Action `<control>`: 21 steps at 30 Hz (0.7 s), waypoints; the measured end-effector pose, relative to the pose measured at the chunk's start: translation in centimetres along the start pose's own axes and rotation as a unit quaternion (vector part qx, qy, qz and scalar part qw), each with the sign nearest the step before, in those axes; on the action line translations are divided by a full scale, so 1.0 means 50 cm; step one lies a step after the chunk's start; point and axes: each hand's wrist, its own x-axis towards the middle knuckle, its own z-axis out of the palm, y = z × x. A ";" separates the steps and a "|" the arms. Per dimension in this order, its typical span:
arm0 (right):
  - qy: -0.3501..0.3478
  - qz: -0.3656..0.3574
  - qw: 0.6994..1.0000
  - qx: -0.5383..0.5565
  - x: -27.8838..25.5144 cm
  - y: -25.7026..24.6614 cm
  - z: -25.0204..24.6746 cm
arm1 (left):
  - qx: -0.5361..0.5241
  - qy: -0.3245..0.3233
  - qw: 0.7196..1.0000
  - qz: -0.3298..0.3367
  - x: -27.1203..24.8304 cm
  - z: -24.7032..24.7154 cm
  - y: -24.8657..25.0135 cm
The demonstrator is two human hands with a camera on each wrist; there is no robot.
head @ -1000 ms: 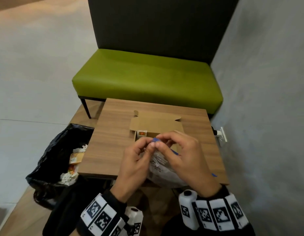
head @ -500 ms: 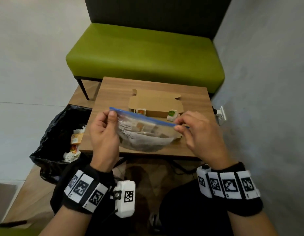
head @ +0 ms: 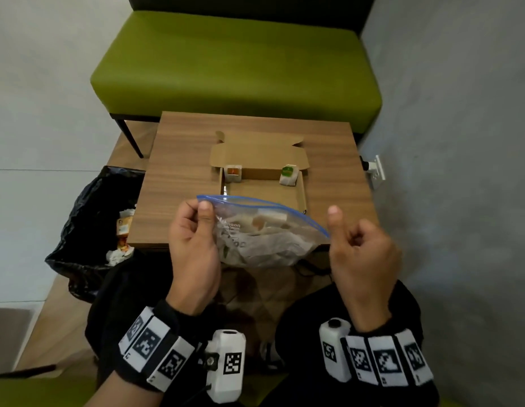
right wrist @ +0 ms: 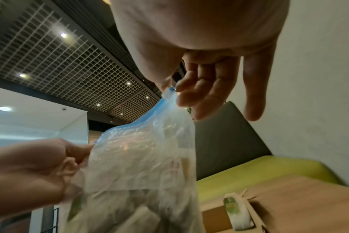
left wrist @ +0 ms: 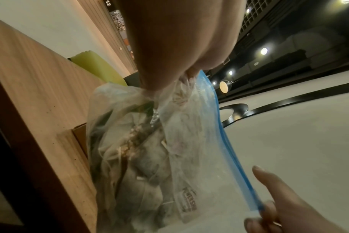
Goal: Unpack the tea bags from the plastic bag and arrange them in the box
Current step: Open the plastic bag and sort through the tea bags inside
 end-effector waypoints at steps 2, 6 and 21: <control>-0.002 0.010 1.000 0.016 -0.009 0.010 -0.007 | 0.002 0.003 1.000 0.001 -0.003 -0.001 -0.002; -0.153 0.144 0.956 0.205 -0.029 -0.005 0.013 | 0.024 -0.049 0.998 -0.005 -0.030 0.007 -0.011; -0.294 0.306 0.841 0.335 -0.019 -0.015 0.023 | -0.034 -0.309 0.946 -0.096 -0.065 -0.039 -0.020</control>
